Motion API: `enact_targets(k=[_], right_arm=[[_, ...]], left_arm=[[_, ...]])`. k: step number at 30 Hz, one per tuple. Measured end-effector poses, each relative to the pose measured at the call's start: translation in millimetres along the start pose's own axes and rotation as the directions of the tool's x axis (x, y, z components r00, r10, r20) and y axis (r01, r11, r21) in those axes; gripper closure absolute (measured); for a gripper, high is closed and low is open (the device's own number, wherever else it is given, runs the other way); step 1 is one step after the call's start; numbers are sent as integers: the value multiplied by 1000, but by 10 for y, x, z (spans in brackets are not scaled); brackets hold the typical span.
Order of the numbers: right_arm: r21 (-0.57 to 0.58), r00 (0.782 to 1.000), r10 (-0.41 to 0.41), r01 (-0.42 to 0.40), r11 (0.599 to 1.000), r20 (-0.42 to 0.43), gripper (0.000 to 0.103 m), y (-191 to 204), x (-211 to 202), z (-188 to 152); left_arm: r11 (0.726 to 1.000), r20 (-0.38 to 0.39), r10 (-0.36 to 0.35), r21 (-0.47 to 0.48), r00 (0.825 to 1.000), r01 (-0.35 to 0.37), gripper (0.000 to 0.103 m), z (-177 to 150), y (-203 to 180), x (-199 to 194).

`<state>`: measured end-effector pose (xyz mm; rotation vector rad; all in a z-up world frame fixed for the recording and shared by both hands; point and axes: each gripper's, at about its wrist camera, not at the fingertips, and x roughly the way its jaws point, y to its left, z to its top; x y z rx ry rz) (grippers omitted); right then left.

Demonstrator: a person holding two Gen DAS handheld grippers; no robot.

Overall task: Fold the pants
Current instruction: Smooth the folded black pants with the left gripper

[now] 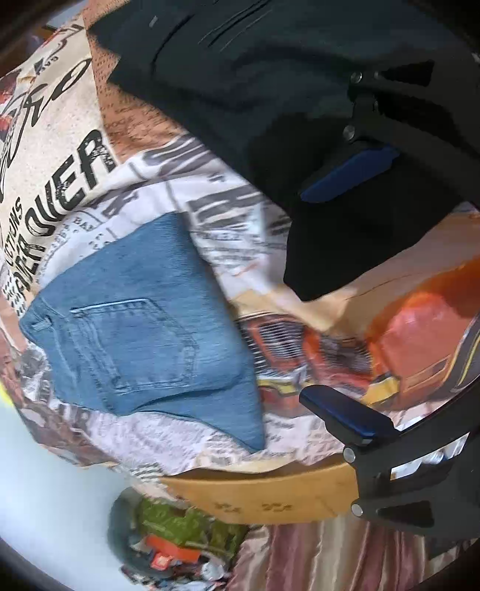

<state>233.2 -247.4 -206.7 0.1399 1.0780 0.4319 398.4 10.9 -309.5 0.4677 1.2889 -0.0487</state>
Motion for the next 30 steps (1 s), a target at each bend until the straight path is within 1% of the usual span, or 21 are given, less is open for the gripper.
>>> enact_targets(k=[3,4,10,16,19,23,24,25,27,30], right_arm=[[47,998,-57,56,997,24,18,-133,-41,50],[61,997,-68,66,996,33,18,-167,-76,50],[90,993,-85,77,993,86,18,-238,-345,10],[75,991,-64,56,996,118,17,-147,-523,-28],[40,991,-44,40,998,129,17,-17,-580,-62],[13,991,-21,19,1000,132,17,131,-580,-118],[11,992,-15,14,1000,126,17,160,-557,-146],[8,993,-12,11,1000,121,17,177,-533,-171],[10,995,-14,13,1000,103,17,209,-467,-228],[2,997,-10,10,1000,77,18,224,-370,-313]], left_arm=[[998,-16,-57,-33,998,56,3,-186,66,-55],[997,-15,-65,-36,998,65,3,-237,83,-74],[989,-9,-122,-88,993,120,3,-638,51,-307],[980,50,-164,-105,985,168,3,-1032,-133,-675],[980,91,-175,-83,980,182,3,-1184,-293,-896],[964,135,-240,-84,961,253,3,-1285,-408,-1046],[962,151,-246,-83,957,260,3,-1313,-447,-1099],[964,164,-238,-80,957,254,4,-1309,-450,-1114],[976,211,-189,-70,959,208,4,-1341,-488,-1238],[977,258,-174,-78,950,200,4,-1377,-454,-1341]])
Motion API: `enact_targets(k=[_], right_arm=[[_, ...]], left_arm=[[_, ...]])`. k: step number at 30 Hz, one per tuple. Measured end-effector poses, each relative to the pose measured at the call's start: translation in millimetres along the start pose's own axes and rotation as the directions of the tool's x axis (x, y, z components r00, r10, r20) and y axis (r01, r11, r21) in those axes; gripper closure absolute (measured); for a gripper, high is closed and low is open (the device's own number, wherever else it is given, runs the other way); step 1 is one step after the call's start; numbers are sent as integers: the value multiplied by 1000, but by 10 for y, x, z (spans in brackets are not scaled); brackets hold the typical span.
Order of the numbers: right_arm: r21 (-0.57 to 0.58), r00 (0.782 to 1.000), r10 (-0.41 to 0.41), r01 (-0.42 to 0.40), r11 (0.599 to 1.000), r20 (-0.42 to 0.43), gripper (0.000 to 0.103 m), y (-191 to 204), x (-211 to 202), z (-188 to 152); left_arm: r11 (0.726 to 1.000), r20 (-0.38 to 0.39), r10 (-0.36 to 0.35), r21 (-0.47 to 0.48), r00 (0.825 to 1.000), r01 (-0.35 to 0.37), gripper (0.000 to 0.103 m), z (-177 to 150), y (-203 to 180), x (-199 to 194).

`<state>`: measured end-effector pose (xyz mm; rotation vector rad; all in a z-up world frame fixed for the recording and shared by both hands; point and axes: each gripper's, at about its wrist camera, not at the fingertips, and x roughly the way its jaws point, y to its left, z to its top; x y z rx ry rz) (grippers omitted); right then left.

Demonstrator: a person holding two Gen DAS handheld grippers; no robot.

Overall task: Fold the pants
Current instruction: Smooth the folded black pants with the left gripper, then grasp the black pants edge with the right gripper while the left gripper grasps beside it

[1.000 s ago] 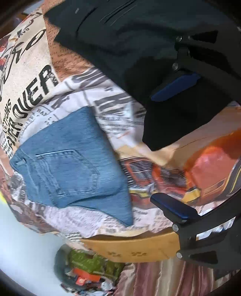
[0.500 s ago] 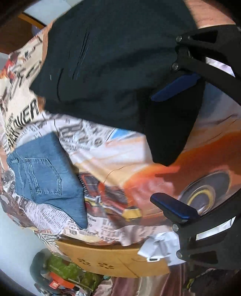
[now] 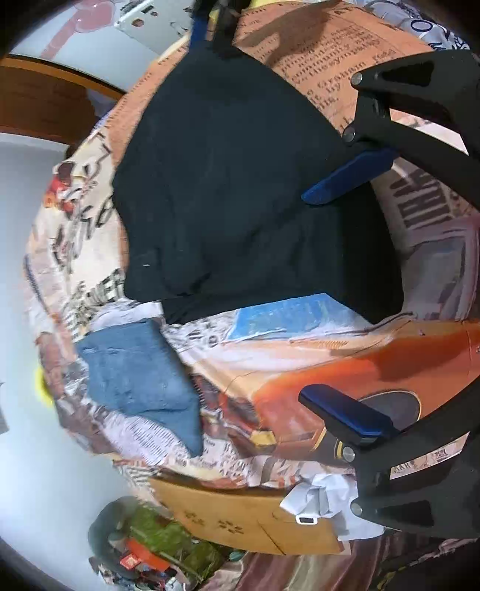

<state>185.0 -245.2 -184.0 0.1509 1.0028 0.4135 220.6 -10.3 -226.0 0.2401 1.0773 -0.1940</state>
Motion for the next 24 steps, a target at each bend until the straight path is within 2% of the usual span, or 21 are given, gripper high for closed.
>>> enact_targets(k=[1,4,5,6,9,14,18,22,24], right_arm=[[-4,1000,-3,3,1000,-2,18,-3,22,-20],[11,1000,29,-29,1000,-1,33,-53,83,-71],[17,999,47,-47,999,0,42,-55,80,-93],[13,998,66,-66,998,-2,50,-49,88,-106],[-29,999,44,-44,999,13,59,8,72,-143],[-31,999,50,-51,998,-15,62,-15,87,-170],[-5,998,55,-55,998,-41,61,-28,29,-122],[-4,1000,21,-21,1000,-20,60,-58,-102,0],[-5,1000,13,-13,1000,-1,54,-71,-145,87]], left_arm=[[1000,4,3,-8,1000,-3,4,-5,19,-3],[998,-26,45,-32,999,-45,4,-60,114,105],[998,-35,47,-49,998,-48,4,-96,155,149],[997,-38,25,-75,999,-28,3,-137,209,186],[985,-32,-32,-169,999,26,3,-242,333,209],[986,-22,-18,-166,1000,14,3,-290,306,163],[987,-20,57,-152,998,-59,4,-227,369,43],[983,14,60,-174,998,-57,4,-92,505,-112],[982,43,67,-178,997,-59,4,37,543,-179]])
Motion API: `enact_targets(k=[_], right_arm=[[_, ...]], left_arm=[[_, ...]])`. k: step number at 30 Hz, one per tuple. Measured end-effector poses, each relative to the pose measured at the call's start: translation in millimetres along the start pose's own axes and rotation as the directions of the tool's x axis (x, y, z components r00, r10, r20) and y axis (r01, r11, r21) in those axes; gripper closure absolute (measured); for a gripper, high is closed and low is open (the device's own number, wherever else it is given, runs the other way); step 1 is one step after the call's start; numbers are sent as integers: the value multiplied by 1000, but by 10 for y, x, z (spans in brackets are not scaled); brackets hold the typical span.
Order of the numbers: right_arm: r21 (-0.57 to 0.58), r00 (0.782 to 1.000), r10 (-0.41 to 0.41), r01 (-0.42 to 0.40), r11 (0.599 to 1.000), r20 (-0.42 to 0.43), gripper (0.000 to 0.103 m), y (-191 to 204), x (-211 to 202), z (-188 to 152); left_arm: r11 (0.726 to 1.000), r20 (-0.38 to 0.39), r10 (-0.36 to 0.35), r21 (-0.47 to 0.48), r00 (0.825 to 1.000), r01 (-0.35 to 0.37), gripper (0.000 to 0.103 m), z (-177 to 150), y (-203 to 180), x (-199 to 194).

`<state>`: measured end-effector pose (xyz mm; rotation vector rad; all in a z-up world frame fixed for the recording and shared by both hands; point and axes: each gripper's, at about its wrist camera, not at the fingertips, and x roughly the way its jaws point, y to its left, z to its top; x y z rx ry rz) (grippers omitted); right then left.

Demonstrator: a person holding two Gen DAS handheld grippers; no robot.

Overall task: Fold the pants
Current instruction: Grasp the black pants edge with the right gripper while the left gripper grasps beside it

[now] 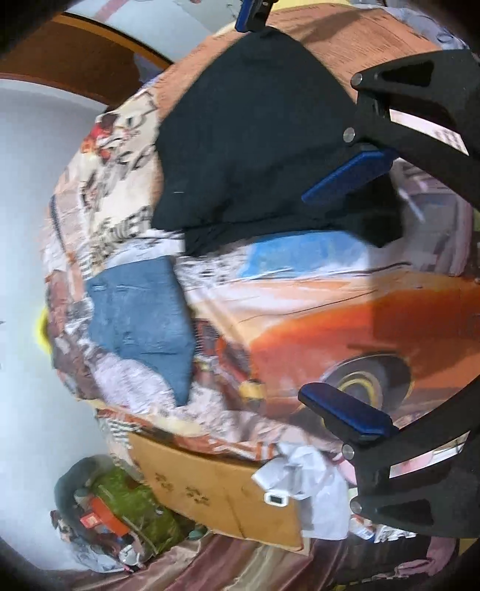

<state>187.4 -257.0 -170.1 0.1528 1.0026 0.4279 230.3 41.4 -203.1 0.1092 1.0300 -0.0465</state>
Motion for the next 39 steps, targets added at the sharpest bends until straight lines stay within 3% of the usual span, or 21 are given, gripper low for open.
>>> enact_targets(k=[5,10,18,26,31,32,33,35,39], right_arm=[[-3,999,-12,12,1000,45,53,-39,-11,264],[-41,999,-28,29,999,31,53,-77,168,491],[-50,999,-25,24,998,-23,53,-250,571,810],[-45,994,-1,-4,999,-107,53,-381,1092,1076],[-97,988,20,-35,995,-152,53,-340,1327,1094],[-113,988,25,-42,993,-150,59,-327,1339,1093],[-136,988,33,-53,989,-151,73,-301,1344,1084],[-169,994,4,-23,985,-113,83,-266,1304,1074],[-203,997,-5,-9,979,-71,88,-248,1261,1056]], left_arm=[[1000,40,-23,14,999,22,4,358,-110,35],[997,46,-61,52,997,59,4,668,-318,274],[986,-30,-164,27,986,165,4,1056,-482,815],[980,-97,-173,80,980,181,5,1163,-660,1208],[968,-168,-229,60,959,242,31,1110,-689,1429],[966,-166,-241,53,956,253,33,1095,-684,1441],[965,-158,-248,47,956,258,35,1084,-673,1438],[962,-148,-263,39,953,271,42,1068,-657,1414],[964,-127,-261,15,957,265,44,1040,-605,1396]])
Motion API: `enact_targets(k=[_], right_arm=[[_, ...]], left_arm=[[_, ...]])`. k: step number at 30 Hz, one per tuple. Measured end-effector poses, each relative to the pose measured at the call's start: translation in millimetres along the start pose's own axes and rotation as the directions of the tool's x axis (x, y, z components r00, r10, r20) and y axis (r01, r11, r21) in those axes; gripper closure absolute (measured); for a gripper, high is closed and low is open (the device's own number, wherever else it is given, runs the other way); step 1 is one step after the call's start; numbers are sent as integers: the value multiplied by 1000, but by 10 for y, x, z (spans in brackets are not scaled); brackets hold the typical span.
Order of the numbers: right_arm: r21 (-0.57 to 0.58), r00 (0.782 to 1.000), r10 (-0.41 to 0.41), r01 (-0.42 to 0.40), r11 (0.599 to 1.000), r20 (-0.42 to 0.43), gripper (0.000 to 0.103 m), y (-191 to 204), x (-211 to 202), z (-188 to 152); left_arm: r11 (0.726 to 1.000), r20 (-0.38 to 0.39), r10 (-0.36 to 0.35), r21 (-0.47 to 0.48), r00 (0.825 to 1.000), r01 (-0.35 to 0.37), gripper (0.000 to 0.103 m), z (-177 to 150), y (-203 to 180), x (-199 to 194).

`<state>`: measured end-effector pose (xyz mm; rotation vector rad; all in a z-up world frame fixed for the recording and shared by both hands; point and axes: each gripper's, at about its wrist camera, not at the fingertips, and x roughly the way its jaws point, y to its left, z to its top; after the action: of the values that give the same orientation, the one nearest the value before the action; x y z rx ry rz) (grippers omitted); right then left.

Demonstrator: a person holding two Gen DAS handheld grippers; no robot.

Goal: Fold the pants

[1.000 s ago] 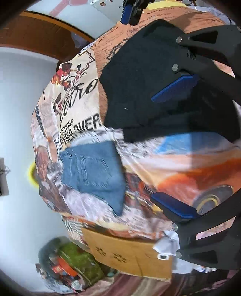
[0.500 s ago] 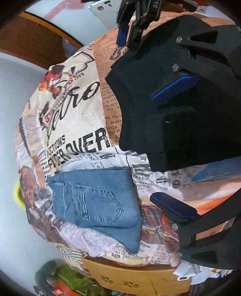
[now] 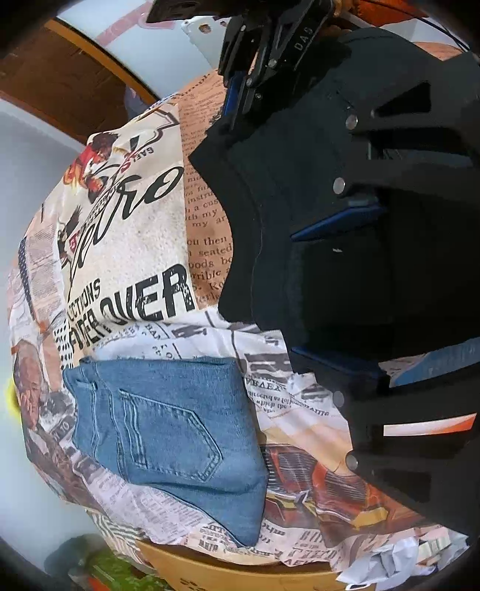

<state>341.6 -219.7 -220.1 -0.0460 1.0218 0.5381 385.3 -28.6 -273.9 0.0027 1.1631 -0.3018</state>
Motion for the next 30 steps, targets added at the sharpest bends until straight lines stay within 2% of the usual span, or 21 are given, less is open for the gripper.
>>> enact_targets(k=[5,10,16,19,21,25,28,30], right_arm=[[-15,999,-40,40,999,8,89,29,33,-37],[-20,998,-60,60,998,-22,88,71,20,18],[-61,990,-140,140,988,9,87,202,-275,6],[-73,988,-151,153,985,36,86,264,-456,-30],[-67,987,-153,157,985,54,80,305,-577,-65],[-50,986,-145,150,987,87,69,374,-758,-149],[-31,986,-133,137,990,97,63,423,-840,-218],[-12,988,-118,120,993,100,55,427,-883,-273]], left_arm=[[1000,18,16,-9,1000,-16,43,-41,14,18],[1000,17,24,-15,1000,-24,43,-22,-1,-28],[997,93,79,-7,993,-79,43,-39,-78,-385],[996,137,87,-7,987,-87,42,-49,-104,-599],[995,166,100,-2,981,-101,38,-66,-129,-731],[992,220,117,14,969,-123,22,-152,-205,-982],[990,238,128,22,963,-137,18,-248,-234,-1102],[990,232,132,20,964,-140,14,-320,-235,-1127]])
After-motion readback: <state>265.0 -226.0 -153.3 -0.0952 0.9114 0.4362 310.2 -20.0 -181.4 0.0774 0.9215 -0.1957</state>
